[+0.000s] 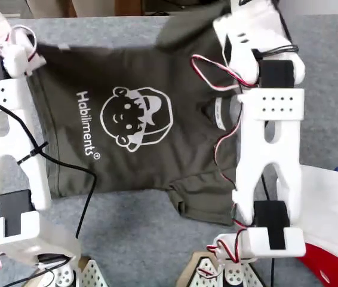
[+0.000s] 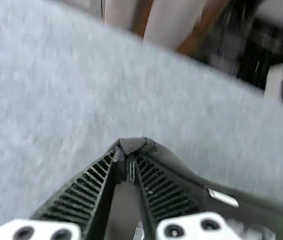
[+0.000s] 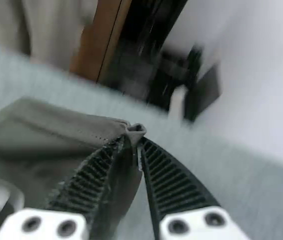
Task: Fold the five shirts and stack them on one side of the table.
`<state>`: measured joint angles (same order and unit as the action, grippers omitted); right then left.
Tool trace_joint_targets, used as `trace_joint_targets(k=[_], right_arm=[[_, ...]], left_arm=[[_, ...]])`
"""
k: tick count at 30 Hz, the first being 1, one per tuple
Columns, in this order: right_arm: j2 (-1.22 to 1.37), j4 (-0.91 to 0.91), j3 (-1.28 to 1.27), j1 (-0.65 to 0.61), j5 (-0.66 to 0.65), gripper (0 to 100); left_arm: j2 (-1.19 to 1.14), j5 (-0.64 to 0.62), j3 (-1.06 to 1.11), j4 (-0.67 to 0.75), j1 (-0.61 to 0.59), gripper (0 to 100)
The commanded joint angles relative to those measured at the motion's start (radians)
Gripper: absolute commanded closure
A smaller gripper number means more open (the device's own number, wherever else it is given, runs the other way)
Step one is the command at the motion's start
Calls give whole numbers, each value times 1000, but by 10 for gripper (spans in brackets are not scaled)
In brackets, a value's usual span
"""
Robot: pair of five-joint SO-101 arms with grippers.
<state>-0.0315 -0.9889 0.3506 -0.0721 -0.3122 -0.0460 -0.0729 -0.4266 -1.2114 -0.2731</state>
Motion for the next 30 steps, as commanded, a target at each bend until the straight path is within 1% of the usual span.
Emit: trace_joint_targets(k=[1, 5, 8, 11, 13, 15, 16, 19, 21, 23, 25, 28, 30], right_arm=[[-122, -181, 56, -13, -9, 994], [-202, -307, 54, -13, -9, 995], [-271, -370, 1, -15, -9, 995], [-367, -391, -130, -15, -9, 995], [-453, -373, -252, -13, -12, 995], [-545, -330, -404, -7, -29, 995], [-591, -302, -486, -7, -34, 995], [-731, -245, -728, -5, -46, 995], [-829, -241, -860, -5, -55, 995], [-935, -256, -970, -4, -72, 995], [-1041, -285, -1064, 15, -95, 995], [-1181, -330, -1181, 84, -144, 995], [-1259, -351, -1251, 136, -184, 995]], left_arm=[[13, 41, -83, -186, 38, 981], [13, 43, -57, -298, 77, 981], [15, 43, -9, -321, 78, 981], [38, 44, 75, -328, 78, 981], [90, 44, 190, -318, 89, 981], [173, 64, 354, -282, 121, 981], [219, 80, 460, -239, 133, 981], [387, 94, 812, -37, 135, 981], [501, 94, 982, 72, 101, 981], [584, 91, 1076, 121, 71, 981], [608, 92, 1125, 132, 48, 981], [595, 95, 1175, 124, 31, 981], [601, 126, 1224, 110, 32, 981]])
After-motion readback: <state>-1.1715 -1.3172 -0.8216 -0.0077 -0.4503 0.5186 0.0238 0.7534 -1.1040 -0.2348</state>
